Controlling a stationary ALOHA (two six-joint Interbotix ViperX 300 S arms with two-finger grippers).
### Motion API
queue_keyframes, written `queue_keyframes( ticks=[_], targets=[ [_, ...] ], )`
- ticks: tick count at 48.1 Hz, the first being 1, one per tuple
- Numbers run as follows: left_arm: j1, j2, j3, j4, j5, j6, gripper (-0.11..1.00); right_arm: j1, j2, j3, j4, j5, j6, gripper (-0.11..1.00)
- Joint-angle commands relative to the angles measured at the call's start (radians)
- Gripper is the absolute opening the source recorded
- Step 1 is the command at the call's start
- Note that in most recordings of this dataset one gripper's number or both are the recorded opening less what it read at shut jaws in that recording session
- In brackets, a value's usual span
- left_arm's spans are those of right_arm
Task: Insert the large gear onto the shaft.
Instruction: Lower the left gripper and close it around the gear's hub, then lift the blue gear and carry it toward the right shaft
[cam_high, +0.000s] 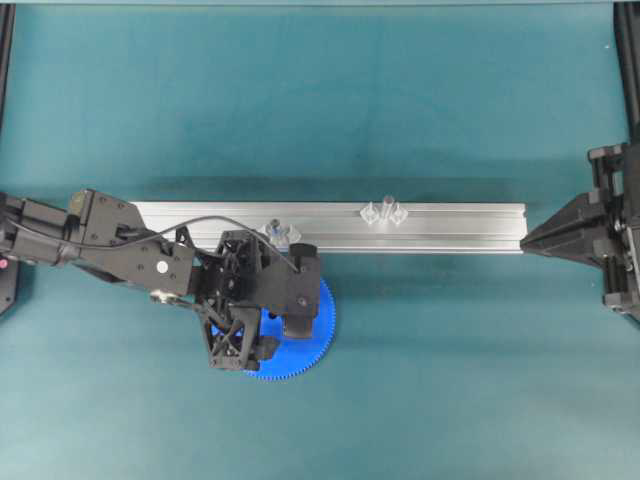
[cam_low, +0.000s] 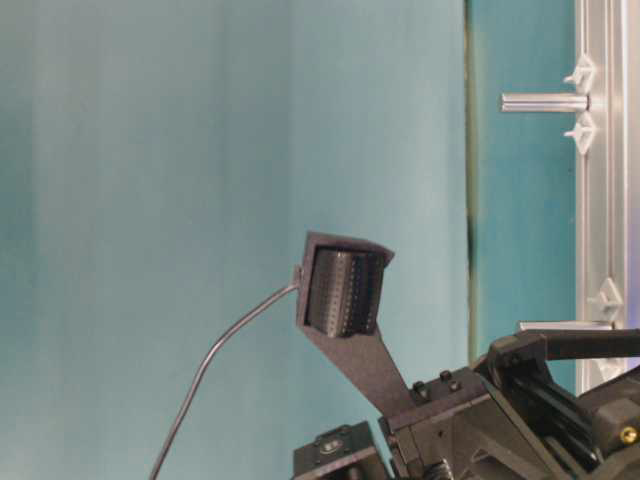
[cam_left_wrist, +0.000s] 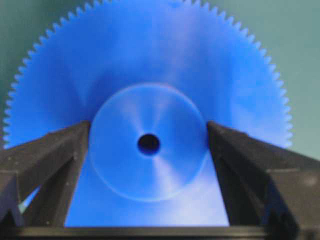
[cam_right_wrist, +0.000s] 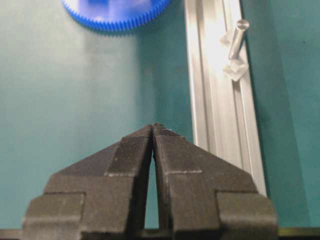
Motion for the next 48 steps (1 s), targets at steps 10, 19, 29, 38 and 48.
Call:
queue_keyframes(
  ticks=[10, 19, 29, 38, 48],
  targets=[
    [0.015, -0.015, -0.009, 0.002, 0.035, 0.005, 0.91, 0.002, 0.005, -0.008, 0.003, -0.009, 0.008, 0.13],
    [0.015, -0.008, -0.014, 0.002, 0.041, 0.006, 0.91, 0.003, 0.005, -0.005, 0.002, -0.009, 0.008, 0.13],
    [0.015, -0.008, -0.014, 0.002, 0.041, 0.006, 0.90, 0.002, 0.005, -0.002, 0.003, -0.023, 0.008, 0.13],
    [0.017, -0.006, -0.026, 0.002, 0.041, 0.006, 0.83, 0.002, 0.005, 0.002, 0.003, -0.026, 0.008, 0.13],
    [0.015, 0.000, -0.037, 0.003, 0.043, 0.032, 0.78, 0.002, 0.005, 0.002, 0.003, -0.026, 0.008, 0.13]
  ],
)
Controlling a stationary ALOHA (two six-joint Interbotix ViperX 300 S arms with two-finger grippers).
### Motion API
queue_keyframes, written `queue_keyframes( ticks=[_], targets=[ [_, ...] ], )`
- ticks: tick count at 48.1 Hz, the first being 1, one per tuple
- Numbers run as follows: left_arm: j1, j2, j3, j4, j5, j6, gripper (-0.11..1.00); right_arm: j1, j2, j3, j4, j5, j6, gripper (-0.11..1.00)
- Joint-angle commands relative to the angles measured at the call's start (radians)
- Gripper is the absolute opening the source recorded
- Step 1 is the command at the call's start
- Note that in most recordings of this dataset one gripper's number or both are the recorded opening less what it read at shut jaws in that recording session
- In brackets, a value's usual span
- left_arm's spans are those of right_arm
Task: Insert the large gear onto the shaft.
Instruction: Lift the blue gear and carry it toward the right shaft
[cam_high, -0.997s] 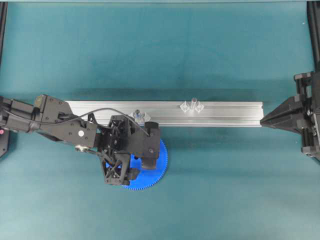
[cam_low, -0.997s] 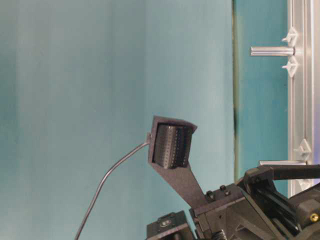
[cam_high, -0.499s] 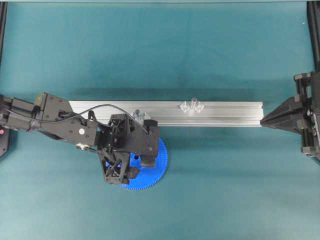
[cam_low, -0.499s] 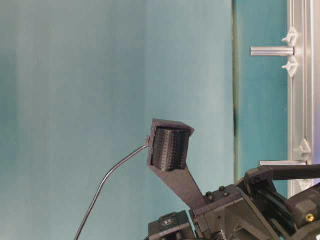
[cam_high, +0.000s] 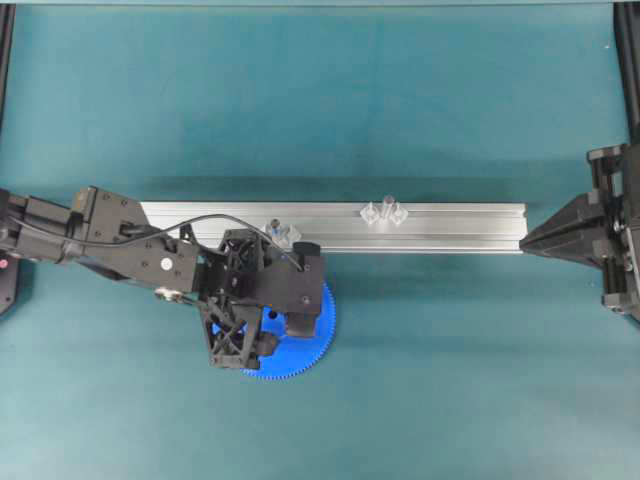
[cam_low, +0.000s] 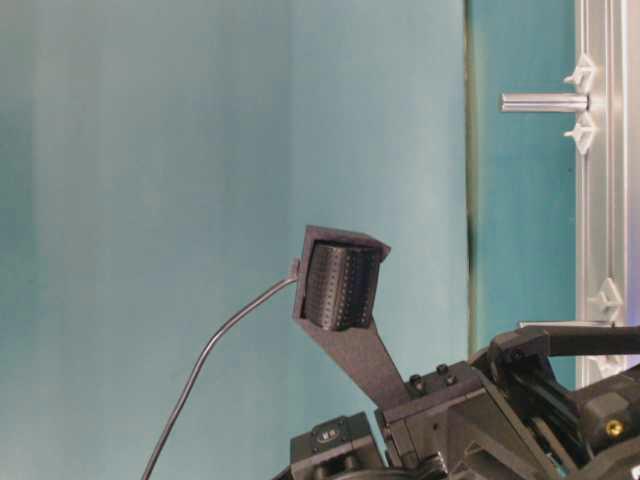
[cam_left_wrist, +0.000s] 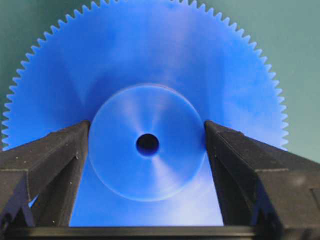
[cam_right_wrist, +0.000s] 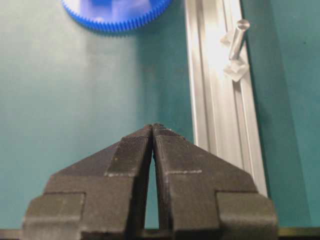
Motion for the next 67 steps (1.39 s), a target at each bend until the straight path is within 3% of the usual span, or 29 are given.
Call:
queue_keyframes(
  ticks=[1, 18, 35, 49, 67],
  targets=[
    [0.011, -0.008, -0.015, 0.003, -0.002, 0.012, 0.78, 0.002, 0.005, -0.009, 0.002, -0.008, 0.008, 0.13],
    [0.011, -0.017, -0.071, 0.002, -0.002, 0.031, 0.78, 0.002, -0.009, -0.009, 0.000, -0.005, 0.008, 0.13],
    [0.011, -0.043, -0.141, 0.003, -0.002, 0.094, 0.78, 0.002, -0.018, -0.009, 0.002, 0.000, 0.008, 0.13],
    [0.046, -0.067, -0.221, 0.003, -0.003, 0.101, 0.78, 0.002, -0.023, -0.005, 0.002, -0.006, 0.008, 0.13],
    [0.114, -0.035, -0.339, 0.003, -0.012, 0.256, 0.78, 0.002, -0.055, 0.008, 0.000, -0.009, 0.008, 0.13]
  ],
)
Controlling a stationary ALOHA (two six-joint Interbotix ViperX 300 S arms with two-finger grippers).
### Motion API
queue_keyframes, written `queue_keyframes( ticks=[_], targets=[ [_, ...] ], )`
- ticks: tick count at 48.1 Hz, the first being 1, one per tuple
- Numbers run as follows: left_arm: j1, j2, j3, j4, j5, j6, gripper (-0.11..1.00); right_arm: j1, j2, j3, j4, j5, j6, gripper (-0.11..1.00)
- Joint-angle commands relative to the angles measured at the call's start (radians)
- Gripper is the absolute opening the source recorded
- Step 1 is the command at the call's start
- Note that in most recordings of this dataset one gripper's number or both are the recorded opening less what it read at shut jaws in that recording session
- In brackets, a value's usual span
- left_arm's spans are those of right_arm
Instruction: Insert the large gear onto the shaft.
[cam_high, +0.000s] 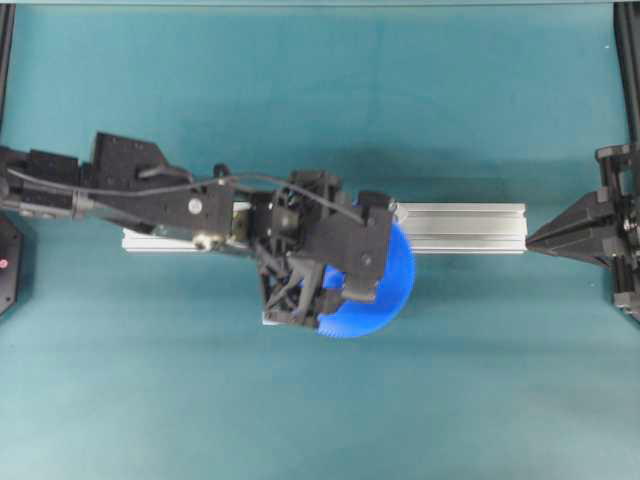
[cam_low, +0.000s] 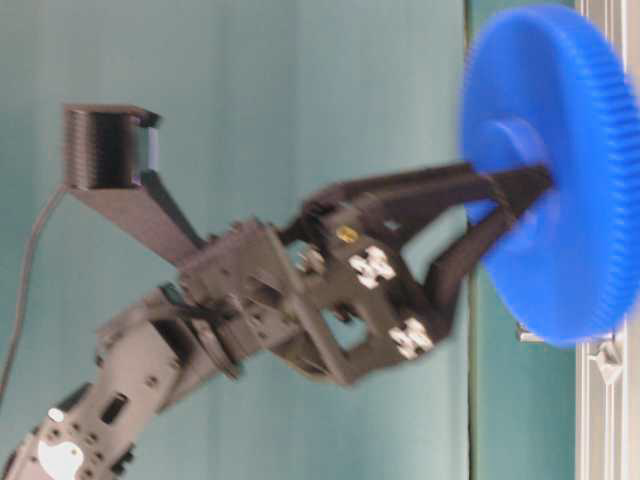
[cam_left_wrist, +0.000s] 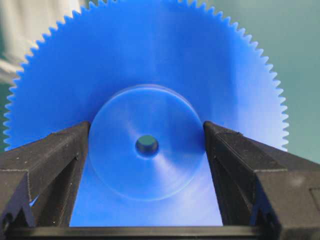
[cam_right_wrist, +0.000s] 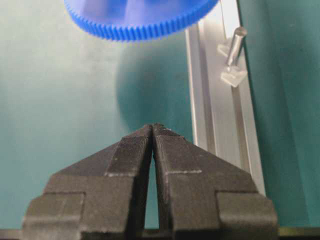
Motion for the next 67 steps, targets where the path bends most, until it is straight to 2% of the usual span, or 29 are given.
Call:
queue_keyframes(
  ticks=[1, 20, 40, 67],
  targets=[
    [0.023, -0.006, -0.066, 0.003, -0.014, 0.020, 0.78, 0.003, 0.000, -0.009, 0.003, -0.011, 0.008, 0.13],
    [0.095, 0.101, -0.166, 0.003, -0.034, 0.120, 0.78, 0.002, -0.028, -0.009, 0.003, -0.012, 0.008, 0.13],
    [0.153, 0.150, -0.195, 0.003, -0.037, 0.127, 0.78, 0.002, -0.055, 0.002, 0.002, -0.008, 0.008, 0.13],
    [0.179, 0.160, -0.201, 0.003, -0.031, 0.150, 0.78, 0.002, -0.057, 0.002, 0.002, -0.011, 0.008, 0.13]
  ],
)
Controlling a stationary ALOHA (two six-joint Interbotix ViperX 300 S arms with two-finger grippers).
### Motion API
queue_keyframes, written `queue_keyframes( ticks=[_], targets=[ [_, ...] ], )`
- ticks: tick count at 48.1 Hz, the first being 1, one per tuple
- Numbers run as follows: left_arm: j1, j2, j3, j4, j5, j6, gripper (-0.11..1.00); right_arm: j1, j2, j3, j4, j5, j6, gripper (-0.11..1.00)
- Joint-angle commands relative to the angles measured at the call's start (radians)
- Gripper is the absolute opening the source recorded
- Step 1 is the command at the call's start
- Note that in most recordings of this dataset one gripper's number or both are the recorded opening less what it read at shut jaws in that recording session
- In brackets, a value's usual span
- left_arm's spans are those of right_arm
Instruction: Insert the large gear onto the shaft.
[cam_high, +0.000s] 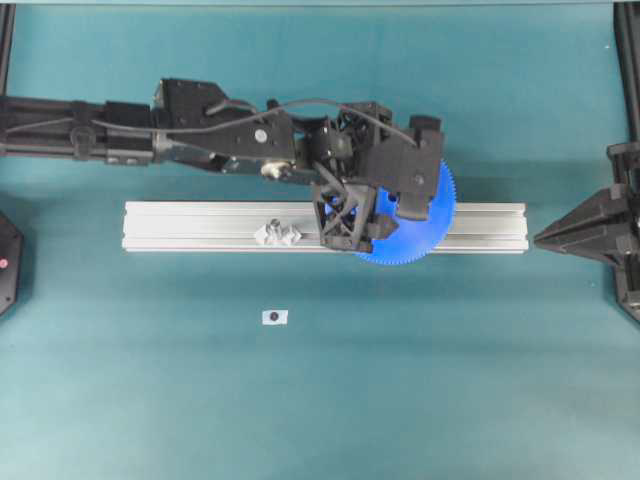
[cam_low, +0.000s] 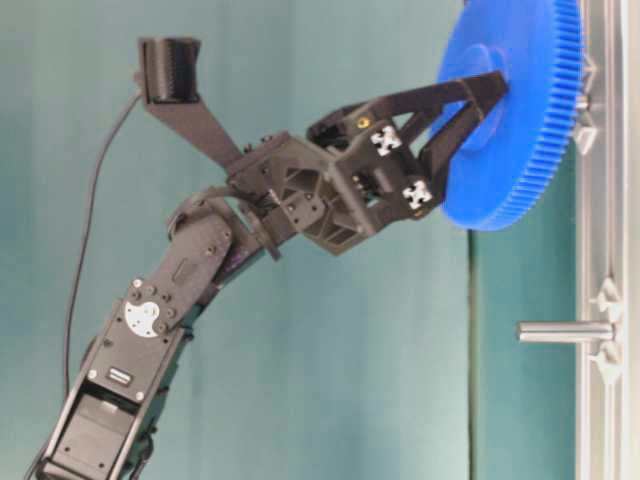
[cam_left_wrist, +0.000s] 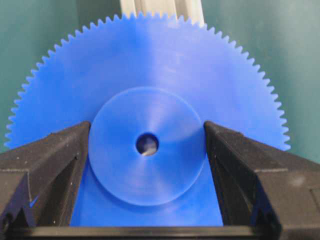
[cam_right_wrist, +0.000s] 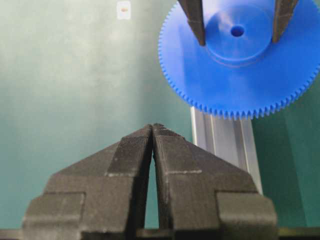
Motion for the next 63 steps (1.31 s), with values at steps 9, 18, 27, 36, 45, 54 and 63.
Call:
queue_keyframes(
  ticks=[9, 18, 27, 36, 45, 54, 63],
  targets=[
    [0.020, -0.017, -0.014, 0.003, -0.005, 0.000, 0.78, 0.002, 0.006, -0.011, 0.000, -0.009, 0.008, 0.13],
    [0.020, -0.020, -0.008, 0.003, -0.005, 0.000, 0.78, 0.002, 0.006, -0.011, 0.002, -0.009, 0.008, 0.13],
    [0.020, -0.018, -0.009, 0.003, -0.005, -0.006, 0.78, 0.002, 0.006, -0.011, 0.002, -0.009, 0.008, 0.13],
    [0.020, -0.014, -0.012, 0.003, -0.006, -0.015, 0.78, 0.002, 0.006, -0.012, 0.000, -0.011, 0.008, 0.13],
    [0.020, -0.011, -0.011, 0.003, -0.005, -0.038, 0.78, 0.002, 0.006, -0.014, 0.000, -0.011, 0.008, 0.13],
    [0.020, -0.009, -0.014, 0.003, -0.005, -0.048, 0.78, 0.002, 0.006, -0.015, 0.000, -0.023, 0.009, 0.13],
    [0.020, -0.012, -0.015, 0.003, -0.005, -0.048, 0.85, 0.003, 0.006, -0.015, 0.000, -0.025, 0.009, 0.13]
  ],
)
